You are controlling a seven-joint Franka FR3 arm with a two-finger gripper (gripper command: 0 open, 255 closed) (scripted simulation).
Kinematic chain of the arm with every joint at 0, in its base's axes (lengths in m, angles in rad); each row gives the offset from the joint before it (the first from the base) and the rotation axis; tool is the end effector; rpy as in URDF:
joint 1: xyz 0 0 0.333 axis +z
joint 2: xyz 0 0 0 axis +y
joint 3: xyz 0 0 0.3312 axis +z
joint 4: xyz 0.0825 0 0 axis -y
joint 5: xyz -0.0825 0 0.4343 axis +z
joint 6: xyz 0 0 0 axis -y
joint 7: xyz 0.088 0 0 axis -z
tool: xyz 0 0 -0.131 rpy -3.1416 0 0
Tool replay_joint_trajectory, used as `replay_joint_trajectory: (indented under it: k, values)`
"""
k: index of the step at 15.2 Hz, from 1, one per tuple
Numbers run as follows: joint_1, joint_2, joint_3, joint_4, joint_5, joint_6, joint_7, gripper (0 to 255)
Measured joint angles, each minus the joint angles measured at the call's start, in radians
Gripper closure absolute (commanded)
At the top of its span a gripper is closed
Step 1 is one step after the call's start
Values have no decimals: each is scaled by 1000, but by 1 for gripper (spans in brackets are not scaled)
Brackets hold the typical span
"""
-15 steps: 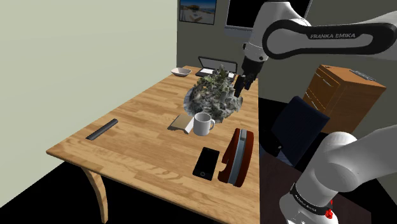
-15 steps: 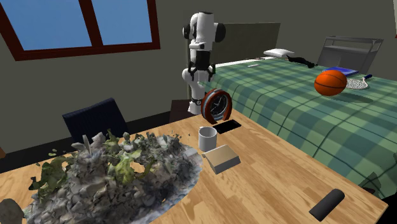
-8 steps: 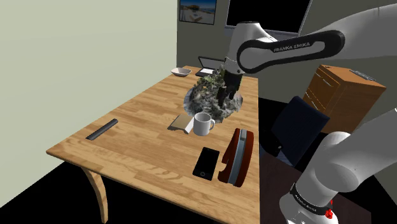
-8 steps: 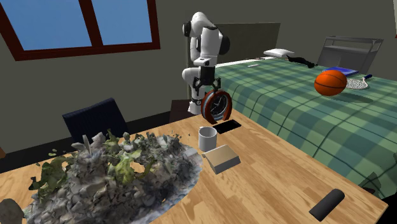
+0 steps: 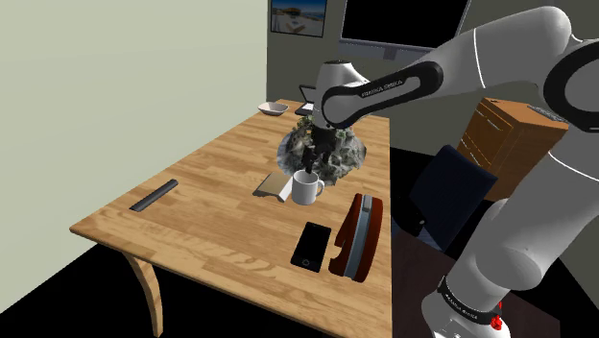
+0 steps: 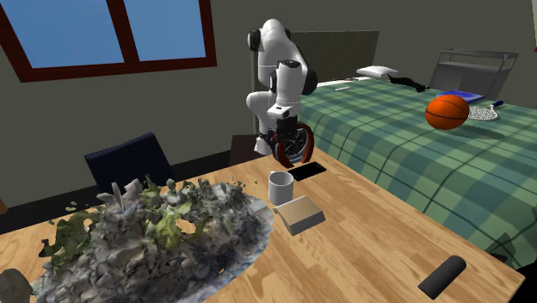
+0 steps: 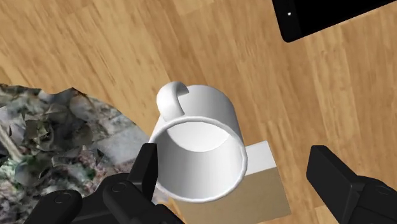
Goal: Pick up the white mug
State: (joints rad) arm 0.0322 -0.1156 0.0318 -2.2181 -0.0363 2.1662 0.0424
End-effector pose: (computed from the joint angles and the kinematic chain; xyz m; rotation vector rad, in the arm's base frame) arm 0.5551 0.0335 0.3973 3.1083 0.0636 0.1016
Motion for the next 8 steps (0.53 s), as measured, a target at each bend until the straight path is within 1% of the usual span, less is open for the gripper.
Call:
replay_joint_trajectory:
  k: [3,5,7,8]
  values:
    - [5,110,5,46,10,46,10,0]
    - [7,200,7,105,16,66,13,0]
    - [12,255,11,137,20,80,21,0]
    - [13,266,12,135,20,91,22,0]
